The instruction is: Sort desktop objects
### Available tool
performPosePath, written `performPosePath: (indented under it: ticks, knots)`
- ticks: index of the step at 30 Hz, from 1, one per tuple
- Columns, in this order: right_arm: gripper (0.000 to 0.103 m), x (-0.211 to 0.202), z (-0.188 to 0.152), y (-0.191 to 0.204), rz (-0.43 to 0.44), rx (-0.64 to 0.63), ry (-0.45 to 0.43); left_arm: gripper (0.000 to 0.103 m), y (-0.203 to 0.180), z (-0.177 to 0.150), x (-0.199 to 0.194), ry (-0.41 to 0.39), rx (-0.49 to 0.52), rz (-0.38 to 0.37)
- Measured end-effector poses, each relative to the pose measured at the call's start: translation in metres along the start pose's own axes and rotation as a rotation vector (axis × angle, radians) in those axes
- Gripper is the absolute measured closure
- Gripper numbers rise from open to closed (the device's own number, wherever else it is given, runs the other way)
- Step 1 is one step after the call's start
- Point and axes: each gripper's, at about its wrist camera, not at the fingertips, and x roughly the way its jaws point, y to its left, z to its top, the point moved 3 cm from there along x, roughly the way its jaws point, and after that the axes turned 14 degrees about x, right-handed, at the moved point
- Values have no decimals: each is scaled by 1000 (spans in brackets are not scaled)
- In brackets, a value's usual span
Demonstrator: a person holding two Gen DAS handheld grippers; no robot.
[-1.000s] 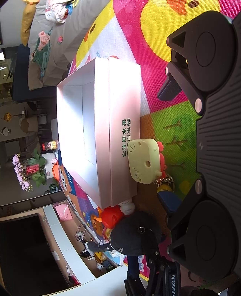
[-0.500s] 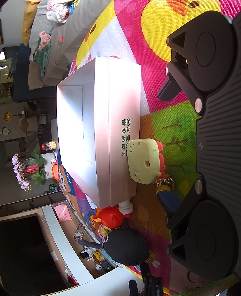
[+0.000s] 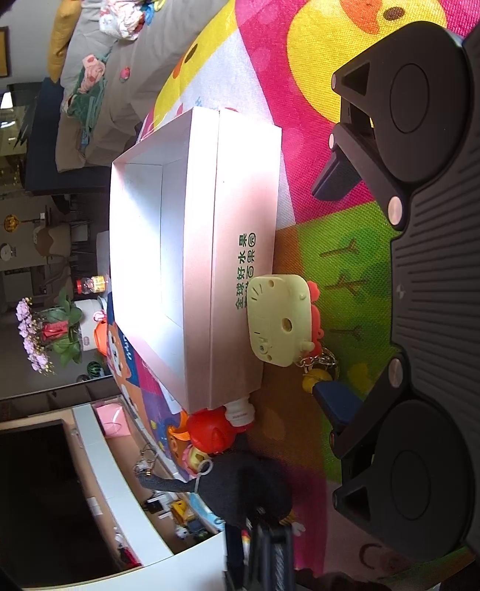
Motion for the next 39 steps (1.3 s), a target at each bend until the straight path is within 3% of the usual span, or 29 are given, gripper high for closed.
performPosePath:
  ticks: [2, 4, 7, 10, 13, 14, 16, 18, 21, 23, 25, 26, 28, 30, 34, 39]
  knots:
    - [0, -1, -1, 3, -7, -21, 4, 18, -2, -1, 5, 1, 8, 19]
    - [0, -6, -1, 6, 5, -47, 0, 31, -3, -4, 2, -7, 2, -16]
    - [0, -26, 6, 18, 22, -101, -67, 33, -2, -10, -12, -27, 48, -54]
    - [0, -47, 20, 38, 84, -143, -107, 33, 0, -20, -31, -34, 58, -172]
    - [2, -52, 35, 58, 251, -107, 4, 33, 2, -33, -50, -41, 70, -223]
    - [5, -50, 37, 65, 307, -84, 51, 33, 3, -37, -54, -39, 65, -229]
    - [30, -41, 37, 83, 395, -87, 156, 33, 3, -44, -60, -37, 57, -234]
    - [43, -30, 33, 103, 438, -108, 227, 33, 3, -49, -63, -46, 62, -229]
    - [48, -15, 25, 125, 437, -160, 247, 33, 3, -50, -65, -60, 58, -226]
    - [56, -6, 22, 134, 447, -156, 285, 33, 5, -51, -64, -66, 54, -226]
    - [79, -4, 26, 139, 488, -128, 332, 32, 8, -52, -62, -64, 32, -229]
    - [80, -6, 29, 141, 490, -124, 337, 32, 11, -52, -62, -64, 20, -233]
    - [99, -11, 34, 148, 512, -128, 327, 32, 12, -53, -62, -69, 11, -244]
    - [100, -16, 39, 154, 535, -127, 325, 32, 8, -51, -61, -76, 26, -242]
    - [99, -32, 53, 155, 469, -166, 186, 32, -6, -43, -60, -100, 42, -292]
    - [95, -55, 78, 112, 375, -79, 31, 32, -28, -32, -52, -134, 107, -303]
